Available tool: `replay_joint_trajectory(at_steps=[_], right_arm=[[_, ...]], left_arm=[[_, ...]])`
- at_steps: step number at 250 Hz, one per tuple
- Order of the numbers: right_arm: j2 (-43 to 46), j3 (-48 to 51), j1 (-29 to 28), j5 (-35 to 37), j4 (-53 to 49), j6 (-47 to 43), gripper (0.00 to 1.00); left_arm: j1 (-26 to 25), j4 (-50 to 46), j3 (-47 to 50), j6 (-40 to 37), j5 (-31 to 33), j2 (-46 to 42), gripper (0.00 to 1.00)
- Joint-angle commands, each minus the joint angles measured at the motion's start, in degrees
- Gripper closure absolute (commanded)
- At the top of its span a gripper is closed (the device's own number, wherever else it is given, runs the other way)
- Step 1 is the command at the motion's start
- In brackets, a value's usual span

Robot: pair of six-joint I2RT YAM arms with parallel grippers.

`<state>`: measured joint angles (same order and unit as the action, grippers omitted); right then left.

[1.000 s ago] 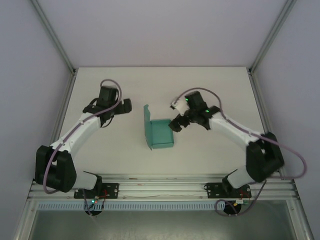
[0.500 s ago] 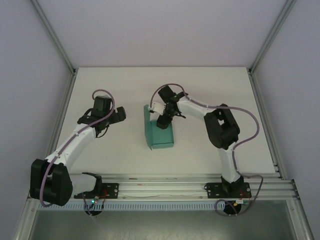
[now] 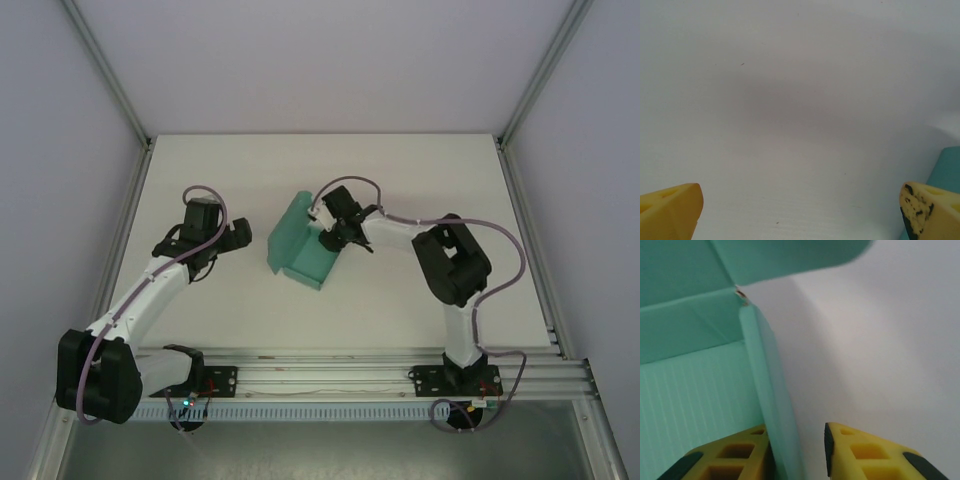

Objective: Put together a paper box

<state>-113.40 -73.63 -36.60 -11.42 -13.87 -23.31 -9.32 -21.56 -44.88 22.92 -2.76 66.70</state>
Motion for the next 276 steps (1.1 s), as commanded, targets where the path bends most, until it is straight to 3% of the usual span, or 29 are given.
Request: replay_joint_trajectory(at_steps=[1,24,62,136,190,211,248,276], right_arm=[[4.94,3.89,-0.30,9.84,4.97,13.13,0.70],[6.62,6.36,-0.79,14.65,3.11,23.81,0.74],[8.11,10.23,-2.38,15.36,0.19,36.99,0.75],[7.46,5.94,-8.16,27.35,-16.57,57.13,0.78],[7.14,3.59,-12.51,26.20,-20.12,63.05,0.80],[7.31,2.90,-13.88,26.29,-20.65,64.48,0.69],[9.45,4.29,-14.64,26.44,-18.39,64.89,0.64],[12.36,5.73,-14.65,32.22,-18.98,63.96,0.59]], left_arm=[[0.36,1.43,0.58,1.39,-0.38,-1.40,0.00],[0.36,1.65,0.36,1.41,-0.63,-1.19,0.00],[0.36,1.99,-0.02,1.42,-0.81,-0.53,0.00],[0.36,2.74,-0.06,1.81,-1.06,0.75,0.00],[0.36,4.36,-0.34,1.16,-4.01,2.68,0.00],[0.36,5.57,-0.42,0.14,-5.95,3.31,0.00],[0.30,10.26,0.62,-2.96,-11.56,3.44,0.00],[0.19,13.60,1.01,-6.92,-18.74,3.36,0.00]])
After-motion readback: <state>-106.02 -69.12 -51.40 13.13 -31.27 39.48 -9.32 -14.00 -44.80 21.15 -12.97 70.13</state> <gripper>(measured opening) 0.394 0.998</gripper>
